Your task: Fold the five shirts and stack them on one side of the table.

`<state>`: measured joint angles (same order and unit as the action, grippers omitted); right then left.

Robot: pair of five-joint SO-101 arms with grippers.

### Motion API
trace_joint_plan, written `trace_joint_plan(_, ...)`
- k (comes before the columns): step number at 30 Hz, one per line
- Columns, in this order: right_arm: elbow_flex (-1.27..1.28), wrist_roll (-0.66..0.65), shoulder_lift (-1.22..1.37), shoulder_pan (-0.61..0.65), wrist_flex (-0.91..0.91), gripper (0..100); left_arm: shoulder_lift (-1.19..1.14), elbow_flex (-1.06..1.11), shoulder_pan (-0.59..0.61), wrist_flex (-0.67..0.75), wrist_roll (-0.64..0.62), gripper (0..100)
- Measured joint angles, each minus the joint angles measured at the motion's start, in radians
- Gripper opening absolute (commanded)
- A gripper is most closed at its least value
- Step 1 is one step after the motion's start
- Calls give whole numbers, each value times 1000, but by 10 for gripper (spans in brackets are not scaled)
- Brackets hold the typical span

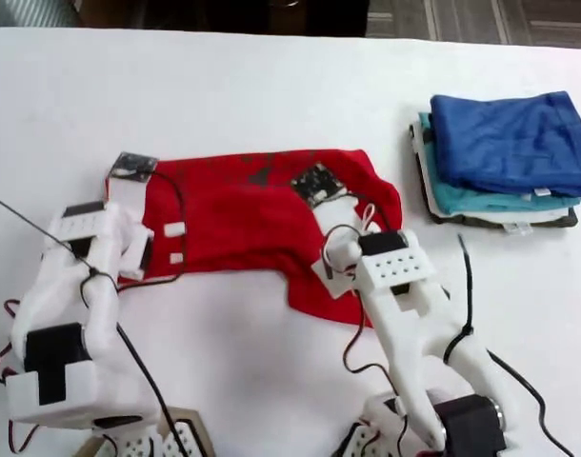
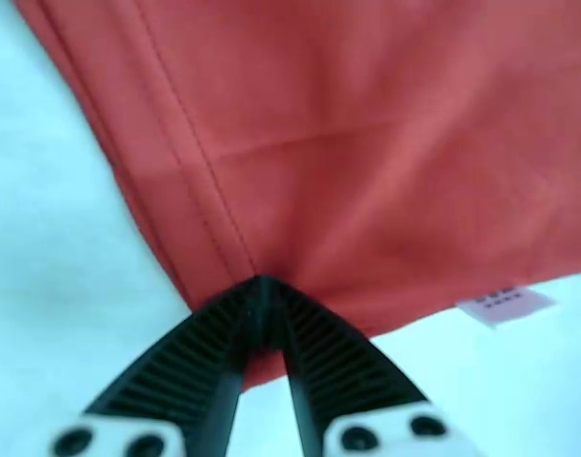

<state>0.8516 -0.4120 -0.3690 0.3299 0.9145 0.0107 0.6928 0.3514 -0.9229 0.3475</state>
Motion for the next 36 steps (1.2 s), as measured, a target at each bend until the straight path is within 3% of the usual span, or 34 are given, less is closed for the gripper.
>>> trace_joint_plan(4,-26,0,-87,3,87,23,0,5,0,8,0,27)
trace_joint_plan(10,-28,0,-186,84,216,192,0,5,0,9,0,27)
trace_joint_plan(13,-28,-15,-193,115,215,187,0,5,0,14,0,27)
trace_joint_plan(18,54,-35,-195,120,157,140,0,5,0,14,0,27)
trace_joint_plan(30,209,-41,-195,118,-37,138,0,5,0,14,0,27)
trace_joint_plan(36,255,-41,-195,44,-167,138,0,5,0,14,0,27)
